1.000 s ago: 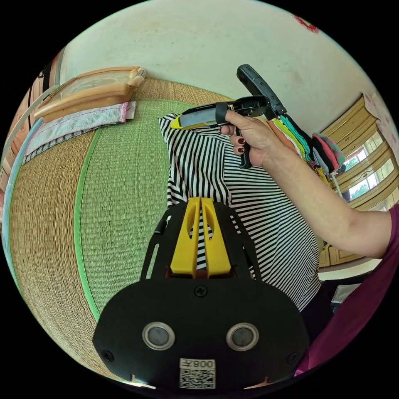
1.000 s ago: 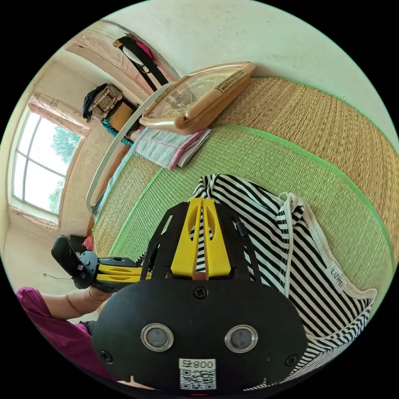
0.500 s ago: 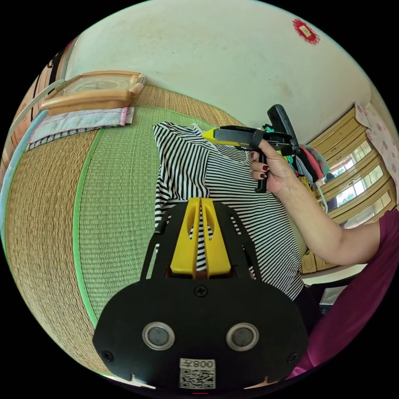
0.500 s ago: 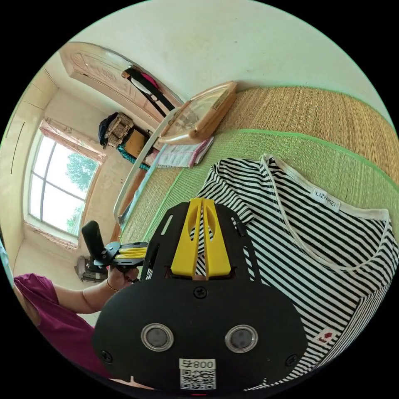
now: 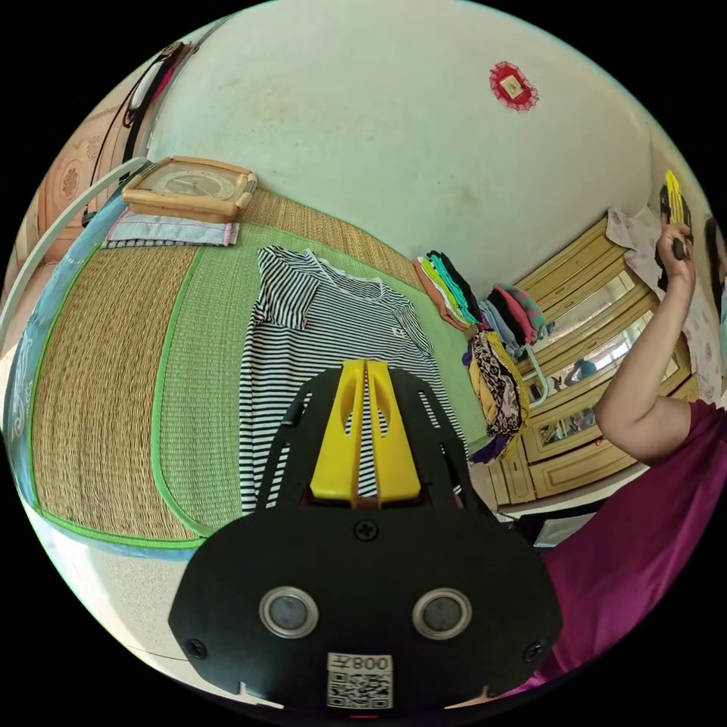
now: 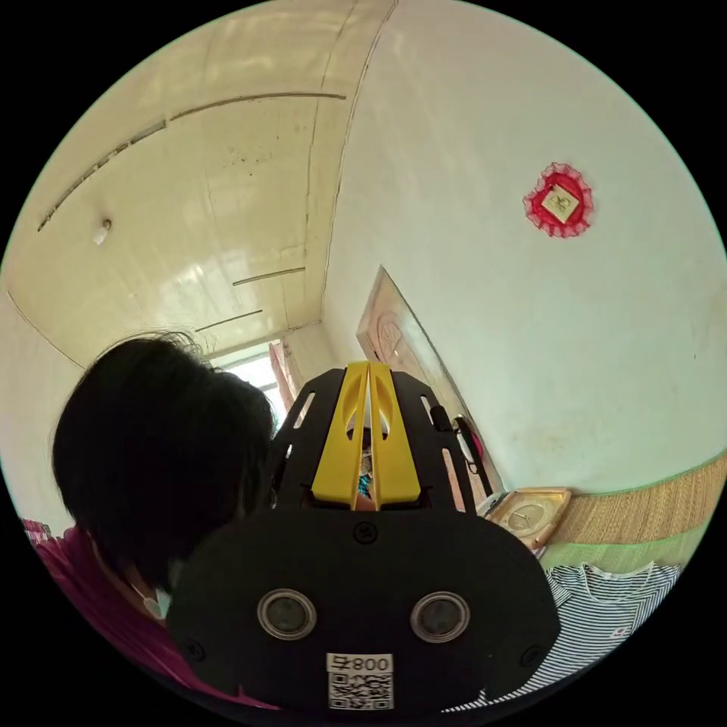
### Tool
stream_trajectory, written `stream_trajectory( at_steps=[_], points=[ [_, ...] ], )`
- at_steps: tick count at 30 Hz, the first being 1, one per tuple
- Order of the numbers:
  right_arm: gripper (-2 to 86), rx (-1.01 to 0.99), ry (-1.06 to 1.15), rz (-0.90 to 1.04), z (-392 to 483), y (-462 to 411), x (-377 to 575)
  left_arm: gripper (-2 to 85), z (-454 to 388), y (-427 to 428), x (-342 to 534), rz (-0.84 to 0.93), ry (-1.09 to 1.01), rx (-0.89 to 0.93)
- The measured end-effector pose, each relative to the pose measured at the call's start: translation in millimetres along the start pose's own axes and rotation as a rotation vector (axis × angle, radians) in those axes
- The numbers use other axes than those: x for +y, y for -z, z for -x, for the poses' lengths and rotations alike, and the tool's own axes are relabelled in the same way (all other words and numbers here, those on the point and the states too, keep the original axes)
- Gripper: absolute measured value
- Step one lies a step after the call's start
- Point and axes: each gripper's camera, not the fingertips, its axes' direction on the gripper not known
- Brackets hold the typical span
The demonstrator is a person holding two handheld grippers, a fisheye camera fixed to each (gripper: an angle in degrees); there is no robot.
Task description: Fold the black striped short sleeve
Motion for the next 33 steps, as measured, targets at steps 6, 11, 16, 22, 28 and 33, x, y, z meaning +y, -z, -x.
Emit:
stream_trajectory(
  at_steps=[6,11,16,22,28,33],
  points=[
    [0.0,-0.139,0.14,0.012,185,64,-25,0.1,-22,42,43,-0.058,-0.014,0.015],
    [0.0,-0.129,0.216,-0.031,299,132,-28,0.1,-33,63,73,-0.075,-0.03,0.024],
    [0.0,-0.134,0.244,-0.053,373,174,-29,0.1,-37,76,101,-0.076,-0.044,0.02],
    [0.0,-0.104,0.255,-0.076,434,223,-12,0.4,-15,74,136,-0.037,-0.006,-0.055],
    [0.0,-0.112,0.244,-0.076,472,252,2,2.0,59,49,182,0.093,0.227,-0.085],
    [0.0,-0.089,0.212,-0.065,484,268,18,6.6,117,40,218,0.114,0.449,-0.026]
  ],
)
